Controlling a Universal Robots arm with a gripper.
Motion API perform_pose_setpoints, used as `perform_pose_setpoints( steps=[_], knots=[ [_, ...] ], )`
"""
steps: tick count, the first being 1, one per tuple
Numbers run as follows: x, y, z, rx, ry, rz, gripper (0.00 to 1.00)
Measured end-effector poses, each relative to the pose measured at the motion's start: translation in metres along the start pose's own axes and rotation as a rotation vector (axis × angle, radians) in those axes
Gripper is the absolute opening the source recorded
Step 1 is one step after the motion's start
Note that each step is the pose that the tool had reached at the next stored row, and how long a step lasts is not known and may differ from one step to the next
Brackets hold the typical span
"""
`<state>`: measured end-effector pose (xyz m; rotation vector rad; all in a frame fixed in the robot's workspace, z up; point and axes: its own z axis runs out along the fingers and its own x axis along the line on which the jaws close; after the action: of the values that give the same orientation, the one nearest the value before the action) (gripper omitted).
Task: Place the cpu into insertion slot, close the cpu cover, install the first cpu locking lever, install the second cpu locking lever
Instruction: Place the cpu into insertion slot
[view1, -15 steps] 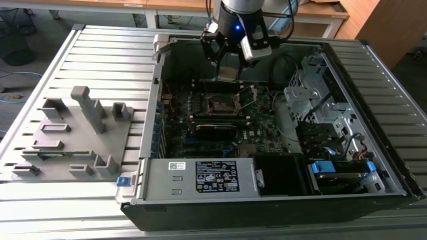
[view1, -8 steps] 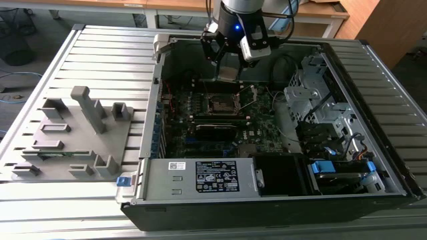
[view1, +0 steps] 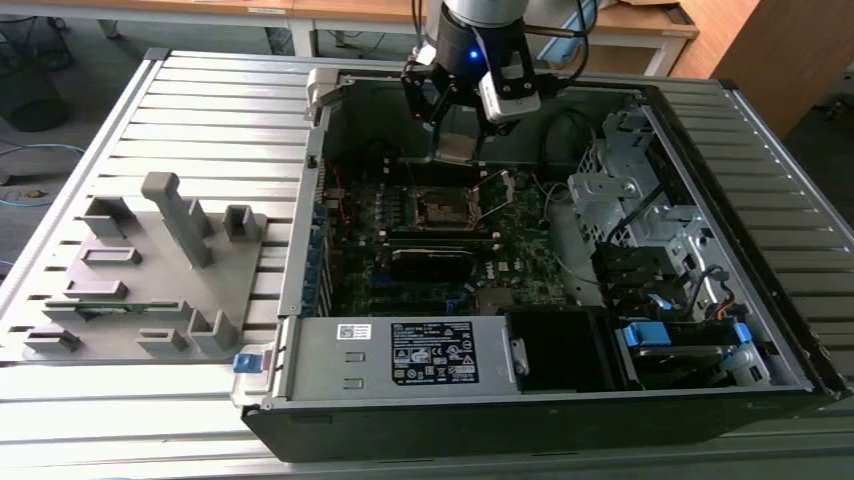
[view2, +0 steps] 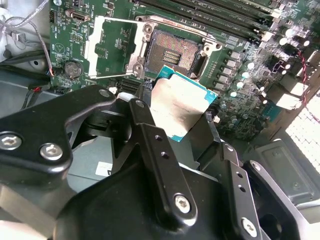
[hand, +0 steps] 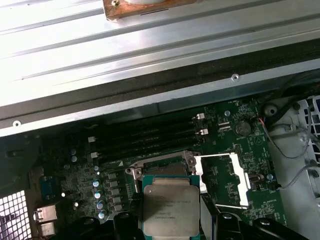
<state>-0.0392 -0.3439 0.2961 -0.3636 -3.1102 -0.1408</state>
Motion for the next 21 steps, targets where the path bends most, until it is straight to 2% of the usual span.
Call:
perform_pose_setpoints(
  steps=[21],
  knots=[
    [0.0, 0.0001, 0.0, -0.0006, -0.0029, 0.033, 0.54]
  ],
)
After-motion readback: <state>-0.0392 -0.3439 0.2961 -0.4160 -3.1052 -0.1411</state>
